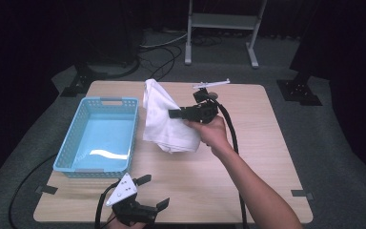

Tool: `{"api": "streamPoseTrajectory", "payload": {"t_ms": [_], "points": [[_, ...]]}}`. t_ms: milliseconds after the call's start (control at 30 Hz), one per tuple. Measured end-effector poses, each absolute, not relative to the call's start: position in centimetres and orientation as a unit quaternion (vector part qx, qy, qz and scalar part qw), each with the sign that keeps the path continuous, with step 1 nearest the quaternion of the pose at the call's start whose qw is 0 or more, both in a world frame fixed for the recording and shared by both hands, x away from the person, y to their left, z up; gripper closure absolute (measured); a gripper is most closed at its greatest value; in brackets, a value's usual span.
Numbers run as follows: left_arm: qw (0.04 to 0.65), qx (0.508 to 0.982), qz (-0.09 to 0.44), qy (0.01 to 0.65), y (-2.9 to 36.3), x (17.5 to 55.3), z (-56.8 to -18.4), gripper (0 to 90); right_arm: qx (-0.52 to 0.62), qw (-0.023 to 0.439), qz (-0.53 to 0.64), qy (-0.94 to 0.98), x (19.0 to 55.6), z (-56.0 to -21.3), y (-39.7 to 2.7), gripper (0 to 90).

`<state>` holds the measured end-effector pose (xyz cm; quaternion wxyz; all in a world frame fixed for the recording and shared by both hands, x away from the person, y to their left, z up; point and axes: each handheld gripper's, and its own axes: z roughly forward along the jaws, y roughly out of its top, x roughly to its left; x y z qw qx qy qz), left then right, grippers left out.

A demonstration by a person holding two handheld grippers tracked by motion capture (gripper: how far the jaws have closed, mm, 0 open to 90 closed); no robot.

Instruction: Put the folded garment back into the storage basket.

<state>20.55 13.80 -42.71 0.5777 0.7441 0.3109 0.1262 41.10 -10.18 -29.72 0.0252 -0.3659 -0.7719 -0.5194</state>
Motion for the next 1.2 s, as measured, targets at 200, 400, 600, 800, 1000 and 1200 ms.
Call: {"api": "streamPoseTrajectory", "payload": {"t_ms": [200, 400, 600, 800, 1000, 1200], "points": [[0.578, 0.744, 0.127, 0.31, 13.8, 20.5, -42.7, 3.1, -0.363, 0.026, -0.522, -0.772, 41.2, -29.4, -9.4, 73.0], [0.576, 0.746, 0.128, 0.308, 13.8, 20.5, -42.7, 3.1, -0.363, 0.03, -0.522, -0.772, 41.3, -29.2, -8.7, 73.0], [0.576, 0.746, 0.129, 0.308, 13.8, 20.5, -42.6, 3.1, -0.358, 0.038, -0.525, -0.771, 41.2, -29.0, -7.5, 73.0], [0.576, 0.747, 0.13, 0.307, 13.7, 20.5, -42.6, 3.1, -0.351, 0.045, -0.527, -0.773, 41.3, -28.9, -6.2, 72.9], [0.576, 0.747, 0.132, 0.306, 13.8, 20.3, -42.5, 3.1, -0.346, 0.05, -0.531, -0.772, 41.4, -28.6, -5.0, 72.9], [0.575, 0.747, 0.133, 0.307, 13.8, 20.3, -42.5, 3.1, -0.343, 0.053, -0.529, -0.775, 41.4, -28.5, -4.1, 72.9]]}}
